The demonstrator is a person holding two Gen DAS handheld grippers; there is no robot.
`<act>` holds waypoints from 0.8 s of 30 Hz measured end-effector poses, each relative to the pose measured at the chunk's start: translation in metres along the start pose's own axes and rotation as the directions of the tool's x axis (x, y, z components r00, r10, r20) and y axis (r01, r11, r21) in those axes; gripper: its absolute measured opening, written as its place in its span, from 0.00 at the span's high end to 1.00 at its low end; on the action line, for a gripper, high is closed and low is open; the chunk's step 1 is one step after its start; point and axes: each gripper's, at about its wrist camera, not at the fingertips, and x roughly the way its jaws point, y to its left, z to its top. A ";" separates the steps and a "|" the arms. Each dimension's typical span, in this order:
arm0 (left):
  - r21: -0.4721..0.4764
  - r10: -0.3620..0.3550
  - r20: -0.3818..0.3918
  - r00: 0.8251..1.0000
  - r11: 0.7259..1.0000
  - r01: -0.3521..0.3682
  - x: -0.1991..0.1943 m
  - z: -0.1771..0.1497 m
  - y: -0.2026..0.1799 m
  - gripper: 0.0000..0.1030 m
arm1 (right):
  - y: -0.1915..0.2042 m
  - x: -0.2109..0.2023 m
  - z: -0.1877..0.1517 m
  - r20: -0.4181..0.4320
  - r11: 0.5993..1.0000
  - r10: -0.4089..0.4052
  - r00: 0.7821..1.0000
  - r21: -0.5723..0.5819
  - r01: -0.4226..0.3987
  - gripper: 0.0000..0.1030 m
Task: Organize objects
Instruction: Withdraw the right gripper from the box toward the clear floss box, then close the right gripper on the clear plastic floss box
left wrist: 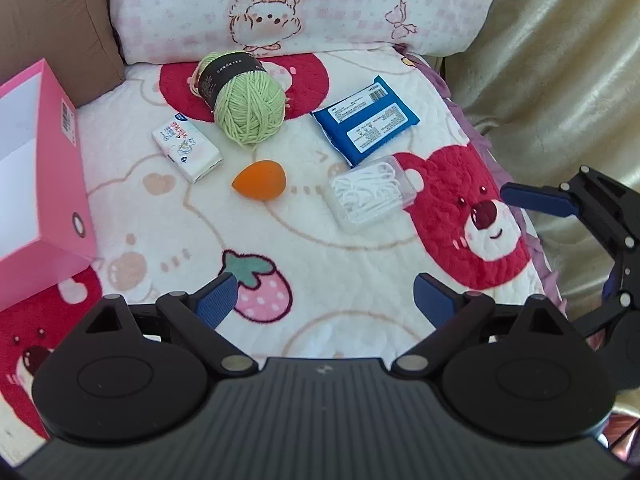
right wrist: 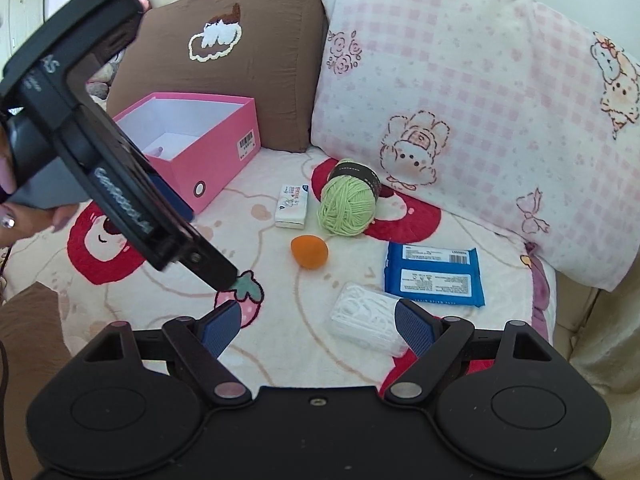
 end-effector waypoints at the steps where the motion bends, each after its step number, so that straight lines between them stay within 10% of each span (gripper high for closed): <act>1: -0.004 -0.007 0.010 1.000 1.000 0.007 0.004 0.000 0.001 0.07 | 0.000 0.005 -0.003 0.000 1.000 -0.010 1.000 0.001 0.010 0.16; 24: -0.108 -0.116 0.102 0.988 0.986 0.127 0.089 0.019 0.010 0.11 | -0.037 0.090 -0.044 0.049 0.980 -0.113 0.992 0.170 0.103 0.16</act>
